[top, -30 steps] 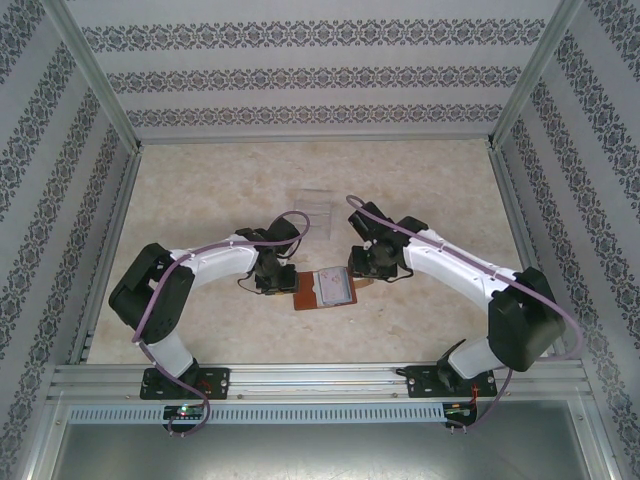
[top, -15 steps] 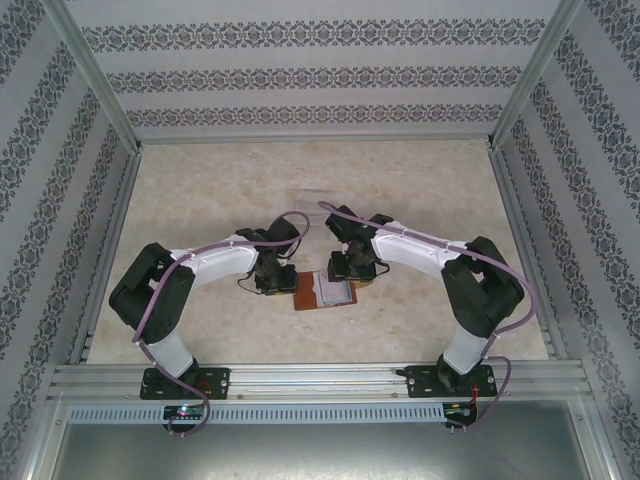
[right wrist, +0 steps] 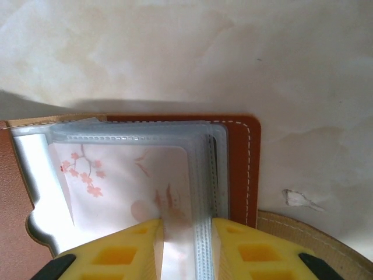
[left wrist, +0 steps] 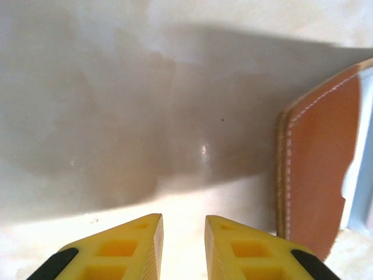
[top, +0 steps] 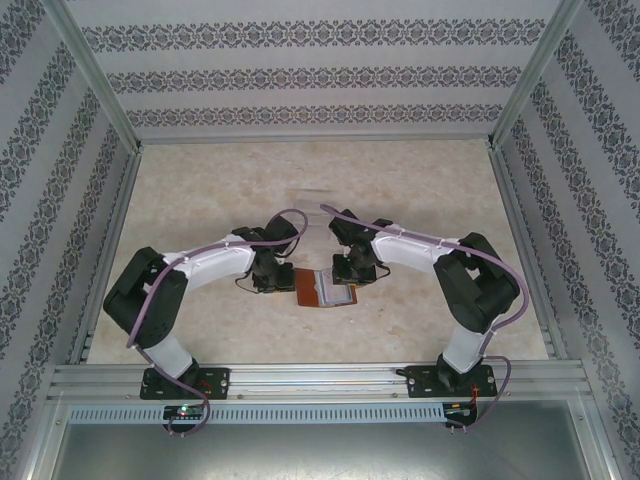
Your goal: Take the credit cards out of the card holder
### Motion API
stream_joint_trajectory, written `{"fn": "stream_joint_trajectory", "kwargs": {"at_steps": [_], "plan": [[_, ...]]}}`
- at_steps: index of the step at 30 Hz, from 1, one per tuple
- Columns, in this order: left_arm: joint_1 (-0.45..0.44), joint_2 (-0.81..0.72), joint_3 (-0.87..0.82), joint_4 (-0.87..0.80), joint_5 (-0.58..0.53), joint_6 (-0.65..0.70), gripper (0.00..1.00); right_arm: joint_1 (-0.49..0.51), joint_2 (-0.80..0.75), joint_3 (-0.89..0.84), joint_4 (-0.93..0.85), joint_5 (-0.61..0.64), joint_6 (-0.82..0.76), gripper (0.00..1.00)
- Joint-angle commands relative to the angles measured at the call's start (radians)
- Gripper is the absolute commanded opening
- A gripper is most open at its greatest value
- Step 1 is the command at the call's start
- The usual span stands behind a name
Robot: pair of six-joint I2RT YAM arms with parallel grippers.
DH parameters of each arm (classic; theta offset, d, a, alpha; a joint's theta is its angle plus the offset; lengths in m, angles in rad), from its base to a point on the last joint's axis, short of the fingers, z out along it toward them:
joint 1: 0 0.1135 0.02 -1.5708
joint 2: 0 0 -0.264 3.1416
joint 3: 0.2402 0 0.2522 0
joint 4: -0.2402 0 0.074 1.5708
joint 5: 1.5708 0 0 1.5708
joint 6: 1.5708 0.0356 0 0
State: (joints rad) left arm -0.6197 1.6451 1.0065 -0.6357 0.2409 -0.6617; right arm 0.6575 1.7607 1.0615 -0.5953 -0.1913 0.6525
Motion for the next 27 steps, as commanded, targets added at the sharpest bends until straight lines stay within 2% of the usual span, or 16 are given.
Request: {"fn": "stream_joint_trajectory", "kwargs": {"at_steps": [1,8,16,27], "plan": [[0.009,-0.074,0.066,-0.054,-0.043,-0.002,0.25,-0.006,-0.005,-0.054,0.020,-0.002,0.023,0.27],[0.008,-0.098,0.102,0.039,0.089,-0.079,0.26,-0.004,-0.031,-0.104,0.104,-0.065,0.081,0.26],[-0.024,0.011,0.100,0.221,0.255,-0.173,0.23,0.012,-0.056,-0.116,0.131,-0.072,0.118,0.26],[-0.031,0.122,-0.037,0.429,0.304,-0.249,0.18,-0.013,-0.093,-0.116,0.079,-0.025,0.084,0.30]]}}
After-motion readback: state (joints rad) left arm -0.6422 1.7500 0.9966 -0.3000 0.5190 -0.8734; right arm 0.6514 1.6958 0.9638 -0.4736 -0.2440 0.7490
